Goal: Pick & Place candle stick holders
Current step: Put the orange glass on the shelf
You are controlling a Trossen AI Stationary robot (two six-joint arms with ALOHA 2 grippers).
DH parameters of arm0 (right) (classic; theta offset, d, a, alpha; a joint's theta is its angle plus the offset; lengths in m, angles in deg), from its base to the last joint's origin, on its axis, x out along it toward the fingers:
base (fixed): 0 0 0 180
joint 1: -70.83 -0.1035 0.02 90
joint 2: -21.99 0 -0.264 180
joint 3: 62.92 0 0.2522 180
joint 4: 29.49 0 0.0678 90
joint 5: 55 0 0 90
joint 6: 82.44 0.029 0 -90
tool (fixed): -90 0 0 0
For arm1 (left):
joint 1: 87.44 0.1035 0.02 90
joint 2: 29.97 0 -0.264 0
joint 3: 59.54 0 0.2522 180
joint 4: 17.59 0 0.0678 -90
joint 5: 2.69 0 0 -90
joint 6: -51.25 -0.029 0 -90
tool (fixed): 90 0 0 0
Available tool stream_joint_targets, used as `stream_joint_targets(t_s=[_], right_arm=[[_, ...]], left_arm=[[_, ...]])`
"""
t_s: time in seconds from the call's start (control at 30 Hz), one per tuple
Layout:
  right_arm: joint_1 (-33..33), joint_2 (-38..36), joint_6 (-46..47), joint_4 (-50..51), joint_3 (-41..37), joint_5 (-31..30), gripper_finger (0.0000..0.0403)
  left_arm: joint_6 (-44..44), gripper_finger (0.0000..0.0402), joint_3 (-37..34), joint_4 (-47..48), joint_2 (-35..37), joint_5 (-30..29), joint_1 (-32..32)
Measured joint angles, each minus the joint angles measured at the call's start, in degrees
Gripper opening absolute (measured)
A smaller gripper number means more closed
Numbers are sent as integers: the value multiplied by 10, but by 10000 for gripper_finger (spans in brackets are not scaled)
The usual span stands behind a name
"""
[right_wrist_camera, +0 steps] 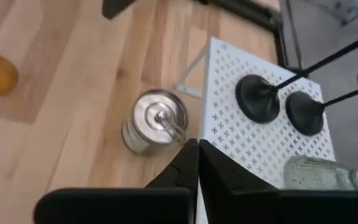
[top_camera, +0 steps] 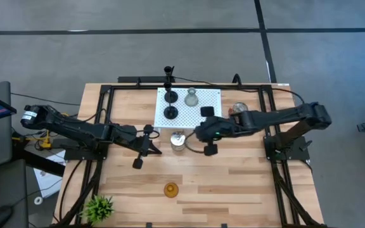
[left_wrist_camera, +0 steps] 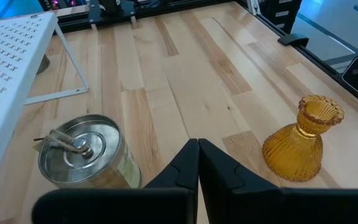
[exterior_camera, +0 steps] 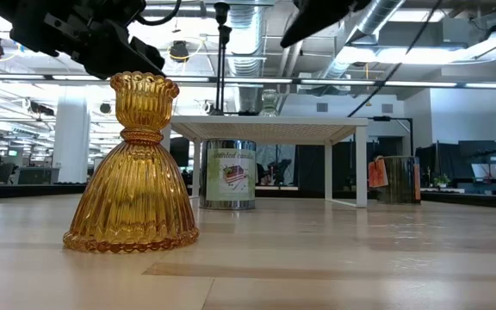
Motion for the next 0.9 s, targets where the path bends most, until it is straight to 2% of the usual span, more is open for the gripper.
stream_joint_targets(t_s=[0.17,0.3,0.47,0.57,0.73,0.9], right_arm=[[-8,-69,25,-139,-130,42,2],[-15,-108,59,-158,-187,35,1],[-17,-143,69,-181,-220,33,1],[-16,-157,68,-185,-221,31,1],[-15,-166,55,-185,-221,0,1],[-14,-164,53,-175,-222,-11,0]], left_arm=[[18,10,0,-1,-7,48,-7],[59,4,0,-2,-46,64,-47],[118,4,0,-27,-145,65,-100],[141,4,0,-90,-210,78,-116],[173,6,0,-254,-305,163,-131],[203,4,1,-385,-372,166,-131]])
